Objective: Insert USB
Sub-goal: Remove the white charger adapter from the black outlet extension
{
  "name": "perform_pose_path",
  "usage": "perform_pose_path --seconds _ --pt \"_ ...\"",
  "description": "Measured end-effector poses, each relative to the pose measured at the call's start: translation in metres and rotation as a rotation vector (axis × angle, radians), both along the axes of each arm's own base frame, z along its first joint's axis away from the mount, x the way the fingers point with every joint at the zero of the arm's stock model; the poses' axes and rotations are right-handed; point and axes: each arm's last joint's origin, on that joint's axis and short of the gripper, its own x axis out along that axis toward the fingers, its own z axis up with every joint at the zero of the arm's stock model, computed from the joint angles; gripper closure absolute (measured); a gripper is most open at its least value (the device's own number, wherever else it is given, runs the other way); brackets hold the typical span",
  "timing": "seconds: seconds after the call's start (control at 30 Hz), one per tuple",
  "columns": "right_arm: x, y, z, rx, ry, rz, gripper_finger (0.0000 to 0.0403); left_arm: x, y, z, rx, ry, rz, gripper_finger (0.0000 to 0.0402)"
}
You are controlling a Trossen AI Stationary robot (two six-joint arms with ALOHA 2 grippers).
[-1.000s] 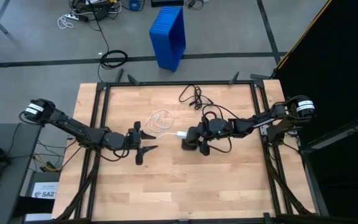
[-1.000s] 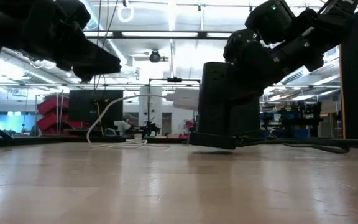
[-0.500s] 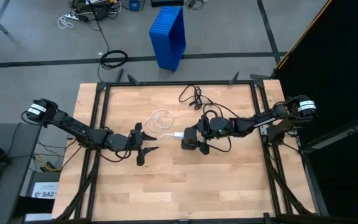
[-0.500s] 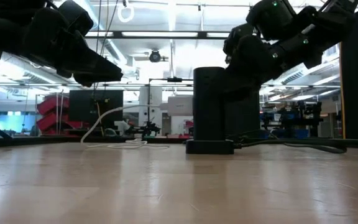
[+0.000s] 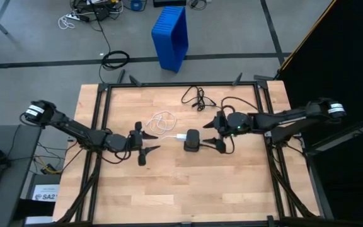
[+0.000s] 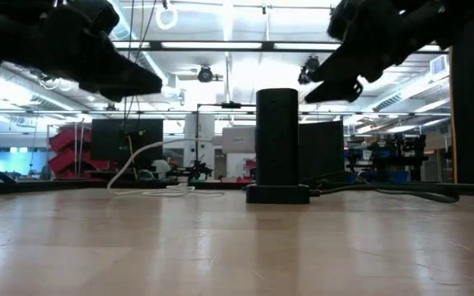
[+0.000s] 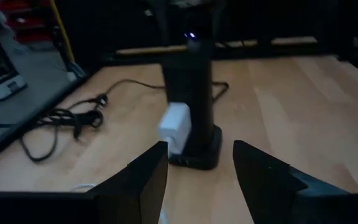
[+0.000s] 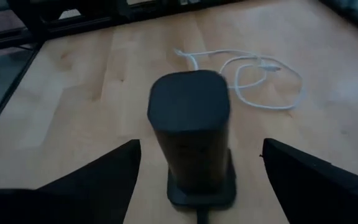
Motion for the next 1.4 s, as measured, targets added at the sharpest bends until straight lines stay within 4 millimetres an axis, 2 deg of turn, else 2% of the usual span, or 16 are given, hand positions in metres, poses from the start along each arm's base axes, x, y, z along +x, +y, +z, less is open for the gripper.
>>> perform_pose_path --seconds 0.2,0.3,0.47,0.6,0.7,0.9,1.07,1.23,1.4 --pt "-0.020 0.021 0.007 -0.121 -0.174 0.034 0.0098 -0.001 0.002 0.003 0.022 -0.011 0.013 0.0234" --pt "-0.032 0.027 -0.003 -0.137 -0.259 0.012 0.0098 -0.001 0.002 0.003 0.021 -0.011 0.013 0.0234" --pt "-0.049 0.026 -0.032 -0.090 -0.370 -0.041 0.0098 -0.001 0.002 0.005 0.015 -0.032 0.024 0.0234" --pt "-0.059 0.024 -0.035 -0.076 -0.529 -0.030 0.0098 -0.001 0.002 0.005 0.013 -0.036 0.024 0.0234" --pt "-0.063 0.022 -0.037 -0.095 -0.567 -0.025 0.0098 -0.001 0.002 0.005 0.013 -0.036 0.024 0.0234" --pt "-0.060 0.024 -0.040 -0.045 -0.560 0.041 0.0098 -0.001 0.002 0.005 -0.001 -0.039 0.030 0.0234" --pt "-0.054 0.023 -0.046 -0.052 -0.537 -0.019 0.0098 0.003 0.005 0.000 -0.073 -0.033 0.068 0.0234" --pt "-0.037 0.022 -0.053 -0.032 -0.470 -0.057 0.0098 0.017 0.006 -0.001 -0.109 -0.005 0.034 0.0222" --pt "-0.012 0.026 -0.058 -0.057 -0.410 -0.043 0.0098 0.039 0.000 0.004 -0.048 0.047 -0.020 0.0189"
